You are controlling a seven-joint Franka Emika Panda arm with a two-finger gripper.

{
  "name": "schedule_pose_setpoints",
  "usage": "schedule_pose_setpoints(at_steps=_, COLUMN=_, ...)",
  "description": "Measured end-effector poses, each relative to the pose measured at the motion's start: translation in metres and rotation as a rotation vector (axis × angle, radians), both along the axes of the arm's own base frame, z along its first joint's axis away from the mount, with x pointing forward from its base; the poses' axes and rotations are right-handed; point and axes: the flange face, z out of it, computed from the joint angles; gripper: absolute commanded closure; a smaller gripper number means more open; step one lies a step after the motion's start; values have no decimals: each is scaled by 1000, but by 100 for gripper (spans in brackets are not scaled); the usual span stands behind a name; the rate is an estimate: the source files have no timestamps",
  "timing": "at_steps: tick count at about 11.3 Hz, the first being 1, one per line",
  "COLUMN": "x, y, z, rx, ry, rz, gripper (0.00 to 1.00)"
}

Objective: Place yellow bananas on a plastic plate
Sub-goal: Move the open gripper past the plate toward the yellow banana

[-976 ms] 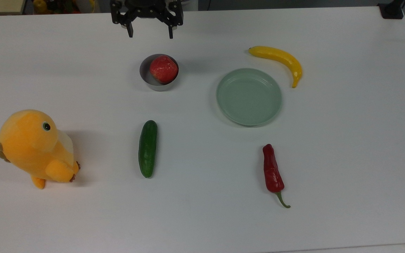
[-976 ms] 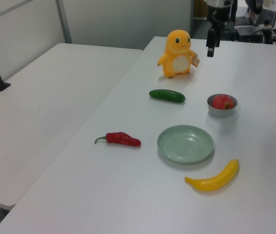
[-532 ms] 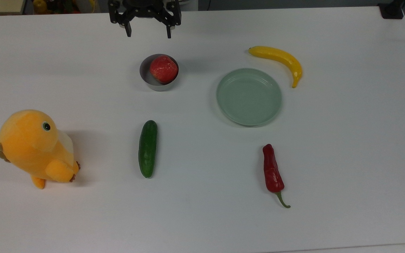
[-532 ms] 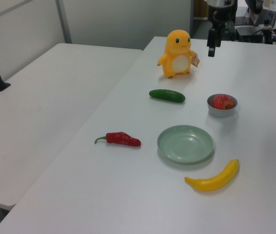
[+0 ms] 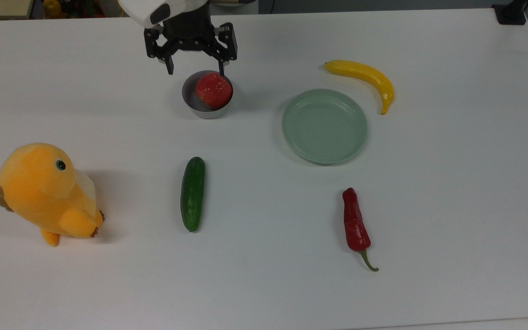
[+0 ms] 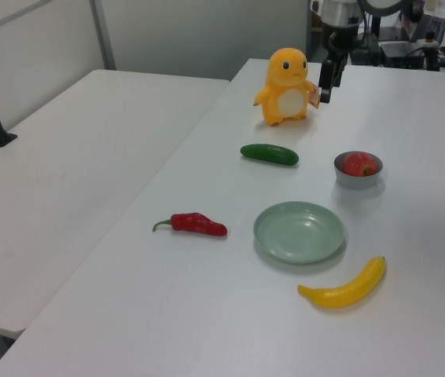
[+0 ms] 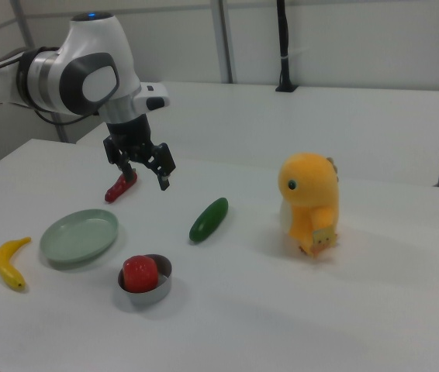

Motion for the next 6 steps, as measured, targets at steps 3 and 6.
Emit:
schedule_pose_setpoints(at_steps=3, x=-2, y=49, z=-9, rx=1, ry=16, rz=83, gripper=0)
schedule_pose_setpoints(at_steps=6, x=-20, y=135, z=-20, rx=7, ry=38, rz=227, gripper=0)
